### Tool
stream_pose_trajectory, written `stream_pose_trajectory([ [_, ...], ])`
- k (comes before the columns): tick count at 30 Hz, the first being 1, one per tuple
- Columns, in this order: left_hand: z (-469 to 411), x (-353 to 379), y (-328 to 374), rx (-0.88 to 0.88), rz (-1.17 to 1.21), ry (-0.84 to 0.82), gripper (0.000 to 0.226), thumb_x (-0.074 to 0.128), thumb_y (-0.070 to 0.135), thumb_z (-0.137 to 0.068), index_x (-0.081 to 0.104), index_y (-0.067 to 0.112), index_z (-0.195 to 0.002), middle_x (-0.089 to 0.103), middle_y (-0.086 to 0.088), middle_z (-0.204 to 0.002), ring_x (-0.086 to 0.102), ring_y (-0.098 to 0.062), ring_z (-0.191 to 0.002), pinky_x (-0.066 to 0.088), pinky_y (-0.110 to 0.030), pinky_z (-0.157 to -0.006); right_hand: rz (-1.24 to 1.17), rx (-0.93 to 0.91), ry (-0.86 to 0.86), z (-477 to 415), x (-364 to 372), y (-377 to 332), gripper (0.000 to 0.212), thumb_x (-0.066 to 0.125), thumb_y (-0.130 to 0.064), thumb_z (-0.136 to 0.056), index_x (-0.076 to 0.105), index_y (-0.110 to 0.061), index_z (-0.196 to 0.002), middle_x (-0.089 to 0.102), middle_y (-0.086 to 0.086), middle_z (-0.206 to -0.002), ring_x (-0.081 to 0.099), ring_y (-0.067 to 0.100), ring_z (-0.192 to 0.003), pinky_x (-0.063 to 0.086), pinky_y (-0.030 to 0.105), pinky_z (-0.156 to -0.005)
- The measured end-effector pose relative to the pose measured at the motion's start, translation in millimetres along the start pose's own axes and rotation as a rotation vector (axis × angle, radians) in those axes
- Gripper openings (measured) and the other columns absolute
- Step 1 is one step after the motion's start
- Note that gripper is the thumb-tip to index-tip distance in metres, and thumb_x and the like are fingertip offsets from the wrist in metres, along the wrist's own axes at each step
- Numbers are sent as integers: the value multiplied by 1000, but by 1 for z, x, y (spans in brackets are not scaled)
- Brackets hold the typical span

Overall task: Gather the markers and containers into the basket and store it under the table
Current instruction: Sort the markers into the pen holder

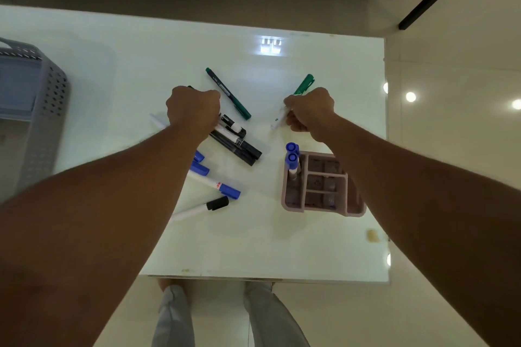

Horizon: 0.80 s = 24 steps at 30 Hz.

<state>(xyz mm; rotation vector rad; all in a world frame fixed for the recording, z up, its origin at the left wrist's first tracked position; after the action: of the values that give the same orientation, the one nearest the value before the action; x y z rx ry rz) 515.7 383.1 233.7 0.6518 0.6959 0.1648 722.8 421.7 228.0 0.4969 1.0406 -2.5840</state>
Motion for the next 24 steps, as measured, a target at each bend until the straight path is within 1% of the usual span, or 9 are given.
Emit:
stream_pose_trajectory([
  [2,2,-2,0,19,-40,-22,17,62,20,-55,53,9,-65,63,-10,-64,73,-32,-69,60,-52,-67,-83,-19,-1,9,-9,0,20,67,-17,-85,67,2,-92,67,12,-73,64,19,-54,58,29,-54],
  [4,10,-5,5,32,-63,-38,17,63,21,-59,56,8,-68,66,-10,-67,73,-29,-65,61,-49,-67,-161,-70,0,19,-18,1,16,65,-19,-86,66,-3,-87,68,10,-73,66,18,-58,56,29,-55],
  [8,42,-11,6,32,60,-1,28,62,28,-68,67,4,-81,72,-11,-70,66,-17,-50,58,-30,-57,-209,-193,125,48,-36,8,20,61,-23,-89,65,-5,-95,71,8,-80,67,15,-60,56,27,-52],
  [10,68,-20,-3,73,111,39,27,59,32,-69,65,6,-70,69,-10,-61,66,-20,-52,58,-36,-57,-231,-240,225,65,-47,14,21,60,-25,-90,64,-7,-99,72,6,-82,66,11,-59,57,27,-54],
  [12,99,-29,-20,170,96,89,32,54,37,-68,59,6,-62,66,-14,-59,62,-31,-55,58,-48,-61,-259,-287,313,85,-58,24,18,60,-27,-90,64,-10,-96,72,4,-81,66,11,-58,58,29,-58],
  [15,147,-36,-52,320,148,66,28,55,32,-72,59,4,-74,66,-15,-66,62,-36,-63,54,-50,-62,-241,-351,361,118,-67,43,16,60,-28,-91,62,-13,-93,70,3,-77,64,12,-62,56,27,-61],
  [18,191,-36,-68,447,193,-43,13,61,22,-79,62,13,-88,69,-3,-73,67,-23,-67,57,-39,-62,-192,-390,327,147,-68,62,9,61,-26,-92,60,-17,-89,67,-6,-72,66,7,-65,55,19,-62],
  [21,213,-28,-70,598,167,-95,13,68,12,-84,60,15,-94,65,15,-77,64,1,-71,49,-9,-59,-73,-448,243,159,-60,79,4,60,-26,-93,58,-23,-94,69,-4,-83,70,10,-76,59,18,-65],
  [24,217,-17,-69,707,67,-107,19,70,23,-84,61,15,-99,63,14,-79,63,-6,-69,51,-15,-55,21,-500,196,162,-50,86,10,64,-26,-92,59,-21,-99,62,-14,-88,67,2,-75,53,9,-66],
])
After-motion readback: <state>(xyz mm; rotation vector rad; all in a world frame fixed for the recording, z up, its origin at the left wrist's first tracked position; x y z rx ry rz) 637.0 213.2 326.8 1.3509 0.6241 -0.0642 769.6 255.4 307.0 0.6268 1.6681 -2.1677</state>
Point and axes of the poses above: each hand's wrist, its own z-axis away from the middle knuckle, its own x-axis out of the palm, y = z × x, the point moved 1 cm from there along -z, towards the middle knuckle
